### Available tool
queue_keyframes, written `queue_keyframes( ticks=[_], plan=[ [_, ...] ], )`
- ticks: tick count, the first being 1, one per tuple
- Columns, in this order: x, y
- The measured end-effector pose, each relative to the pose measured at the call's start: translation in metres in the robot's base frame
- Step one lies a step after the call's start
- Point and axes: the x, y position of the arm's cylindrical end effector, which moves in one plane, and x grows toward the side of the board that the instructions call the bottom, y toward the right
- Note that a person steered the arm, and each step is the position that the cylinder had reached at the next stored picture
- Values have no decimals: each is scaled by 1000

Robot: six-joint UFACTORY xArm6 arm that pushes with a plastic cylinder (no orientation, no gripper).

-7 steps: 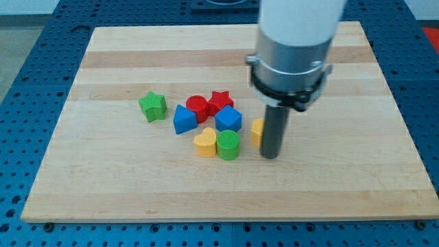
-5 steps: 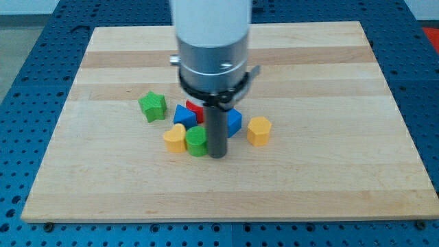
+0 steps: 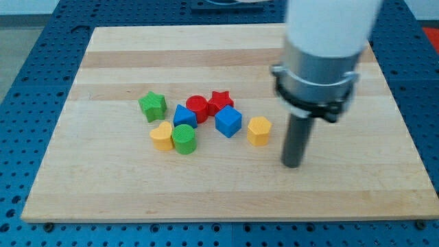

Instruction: Push yellow hexagon along with green circle and yellow heart left a bit

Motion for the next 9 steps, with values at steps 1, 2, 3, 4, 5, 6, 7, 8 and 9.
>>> queue_keyframes(
  ticks=[1,2,3,4,5,6,7,8,9],
  plan=[
    [-30,31],
    [-59,29],
    [-61,-5],
    [-57,-37],
    [-44,-64],
    [-29,-77],
    [-14,-80],
    [-19,-66],
    [-37,-61]
  ],
)
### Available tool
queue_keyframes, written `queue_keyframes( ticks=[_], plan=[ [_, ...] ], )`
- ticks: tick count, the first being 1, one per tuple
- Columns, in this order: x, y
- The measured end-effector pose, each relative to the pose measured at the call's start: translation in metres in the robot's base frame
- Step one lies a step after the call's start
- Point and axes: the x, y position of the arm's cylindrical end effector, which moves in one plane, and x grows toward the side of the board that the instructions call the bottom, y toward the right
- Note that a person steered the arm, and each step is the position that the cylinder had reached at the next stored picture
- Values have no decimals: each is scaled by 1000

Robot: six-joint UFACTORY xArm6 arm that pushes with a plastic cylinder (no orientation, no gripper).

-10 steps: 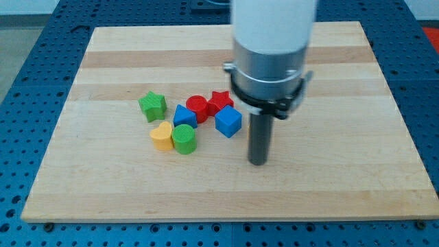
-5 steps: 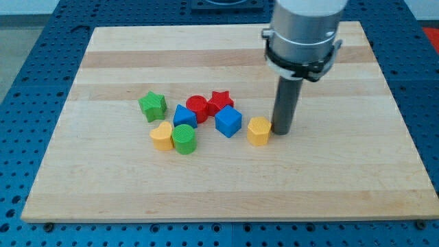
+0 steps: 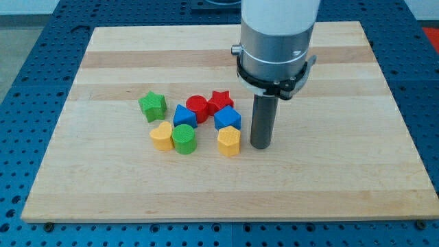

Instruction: Push yellow hexagon along with green circle and yellow heart left a bit

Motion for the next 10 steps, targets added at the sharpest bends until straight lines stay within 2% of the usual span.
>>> queue_keyframes(
  ticks=[2,5,7,10],
  plan=[
    [2,-54],
    [3,-54],
    [25,-47],
    [17,-73]
  ],
)
